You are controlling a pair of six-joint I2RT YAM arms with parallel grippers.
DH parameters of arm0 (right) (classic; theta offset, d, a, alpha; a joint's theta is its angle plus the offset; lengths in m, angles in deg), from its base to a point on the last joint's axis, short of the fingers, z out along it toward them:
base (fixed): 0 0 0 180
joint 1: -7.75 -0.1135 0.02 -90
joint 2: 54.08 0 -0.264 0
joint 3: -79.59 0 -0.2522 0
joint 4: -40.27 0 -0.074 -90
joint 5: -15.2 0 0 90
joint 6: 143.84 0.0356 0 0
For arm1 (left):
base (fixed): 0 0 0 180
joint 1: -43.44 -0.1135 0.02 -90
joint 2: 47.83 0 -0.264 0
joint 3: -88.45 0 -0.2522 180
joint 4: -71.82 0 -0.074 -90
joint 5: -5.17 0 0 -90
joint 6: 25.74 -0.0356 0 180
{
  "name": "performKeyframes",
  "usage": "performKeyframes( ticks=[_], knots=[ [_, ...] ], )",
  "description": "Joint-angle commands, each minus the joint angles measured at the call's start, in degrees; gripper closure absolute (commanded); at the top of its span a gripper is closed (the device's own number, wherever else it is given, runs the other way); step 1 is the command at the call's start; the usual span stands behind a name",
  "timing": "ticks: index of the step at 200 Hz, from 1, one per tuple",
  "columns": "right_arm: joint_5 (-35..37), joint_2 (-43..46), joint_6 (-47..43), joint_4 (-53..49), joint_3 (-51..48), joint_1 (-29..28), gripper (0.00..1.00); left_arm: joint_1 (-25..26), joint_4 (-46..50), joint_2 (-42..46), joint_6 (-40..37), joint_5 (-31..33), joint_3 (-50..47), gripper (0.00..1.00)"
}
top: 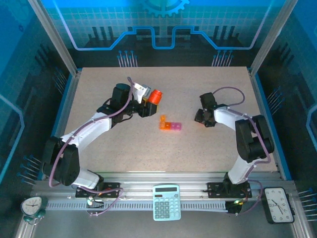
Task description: Sort the pills into containers
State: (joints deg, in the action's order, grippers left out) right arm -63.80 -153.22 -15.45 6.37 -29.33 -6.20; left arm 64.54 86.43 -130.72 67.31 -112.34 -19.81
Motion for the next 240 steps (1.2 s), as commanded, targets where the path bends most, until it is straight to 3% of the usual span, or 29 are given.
performKeyframes(
  ticks=[1, 25, 53, 87, 110, 157, 183, 240],
  knots=[
    [0.5, -0.6, 1.2, -1.4, 1.2, -0.7, 0.36, 0.4, 0.7, 2.2, -0.1, 0.7, 0.5, 0.88],
    [-0.8, 0.4, 0.1, -1.8, 1.6, -0.6, 0.24, 0.4, 1.6, 2.0, -0.4, 1.0, 1.1, 0.88],
    [-3.5, 4.5, -2.1, -2.8, 2.4, -0.5, 0.24, 0.4, 2.7, 1.4, -0.4, 1.5, 1.9, 0.88],
    [-12.9, 4.8, -5.5, -2.2, 5.3, -0.5, 0.27, 0.4, 3.9, 1.3, 0.4, 0.2, 1.4, 0.89],
    [-18.6, 1.3, -6.7, -1.3, 7.7, -0.7, 0.35, 0.5, 4.3, 1.7, 1.8, -0.9, 0.2, 0.89],
    [-25.3, -7.2, -8.6, -0.6, 12.7, -2.9, 0.68, 1.3, 7.5, 1.9, 1.2, -0.6, -0.8, 0.88],
    [-25.9, -9.5, -8.9, -0.3, 13.5, -4.4, 0.74, 1.6, 8.7, 1.8, 0.9, -0.2, -0.4, 0.88],
    [-27.2, -10.9, -9.0, 0.3, 12.2, -6.2, 0.75, 2.1, 11.6, 0.9, -0.5, 0.7, 0.8, 0.87]
  ],
)
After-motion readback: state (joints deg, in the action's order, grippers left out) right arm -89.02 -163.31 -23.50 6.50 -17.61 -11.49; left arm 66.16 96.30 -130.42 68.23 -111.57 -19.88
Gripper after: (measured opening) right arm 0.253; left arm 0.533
